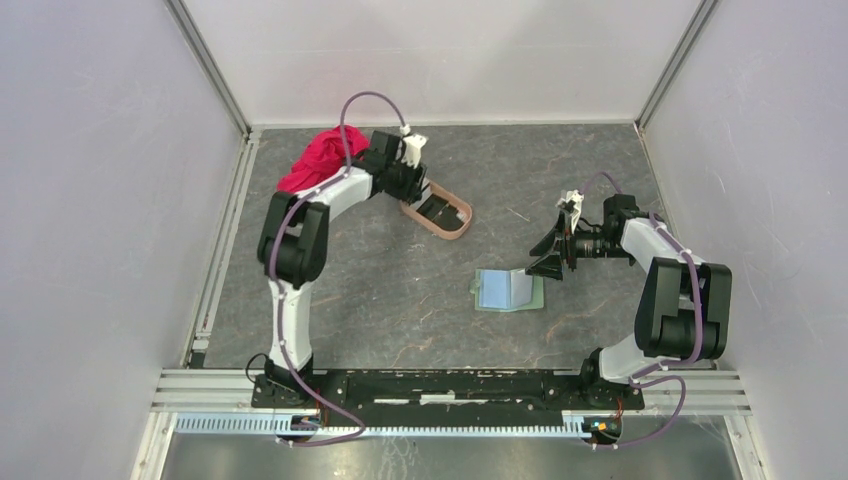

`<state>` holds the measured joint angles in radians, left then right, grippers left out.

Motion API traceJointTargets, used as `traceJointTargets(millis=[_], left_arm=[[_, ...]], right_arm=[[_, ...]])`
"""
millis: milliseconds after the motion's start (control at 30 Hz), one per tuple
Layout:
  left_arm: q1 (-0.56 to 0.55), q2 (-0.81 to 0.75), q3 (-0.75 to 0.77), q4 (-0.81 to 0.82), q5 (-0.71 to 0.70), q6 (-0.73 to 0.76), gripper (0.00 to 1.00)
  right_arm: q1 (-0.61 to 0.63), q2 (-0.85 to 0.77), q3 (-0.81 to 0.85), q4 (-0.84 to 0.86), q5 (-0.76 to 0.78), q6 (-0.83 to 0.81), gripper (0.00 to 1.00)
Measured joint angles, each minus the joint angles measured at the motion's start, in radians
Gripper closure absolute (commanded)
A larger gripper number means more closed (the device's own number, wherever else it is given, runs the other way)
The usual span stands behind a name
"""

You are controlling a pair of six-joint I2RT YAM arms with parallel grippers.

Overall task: Put the credit cards into the card holder
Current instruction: Move the storage box to the center of the board.

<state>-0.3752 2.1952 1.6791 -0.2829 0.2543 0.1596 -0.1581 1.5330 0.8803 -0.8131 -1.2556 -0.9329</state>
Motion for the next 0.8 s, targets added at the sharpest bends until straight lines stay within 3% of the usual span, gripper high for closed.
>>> traceJointTargets(millis=[200, 300, 467, 800], left_arm=[[-0.002, -0.267, -0.378, 0.053, -0.044, -0.08, 0.44], [-0.004, -0.325, -0.459, 0.069, -0.067, -0.097, 0.33], [-0.005, -0.357, -0.489, 0.084, -0.103, -0.11, 0.18], [-0.006, -0.393, -0.457, 0.098, -0.169, -0.111, 0.15]], right_arm=[[0.001, -0.003, 0.0, -0.012, 0.0, -0.01, 0.22], [0.005, -0.003, 0.0, -0.019, -0.001, -0.017, 0.22], [0.008, -0.003, 0.0, -0.024, -0.001, -0.024, 0.22], [0.008, -0.003, 0.0, -0.026, -0.001, -0.031, 0.22]])
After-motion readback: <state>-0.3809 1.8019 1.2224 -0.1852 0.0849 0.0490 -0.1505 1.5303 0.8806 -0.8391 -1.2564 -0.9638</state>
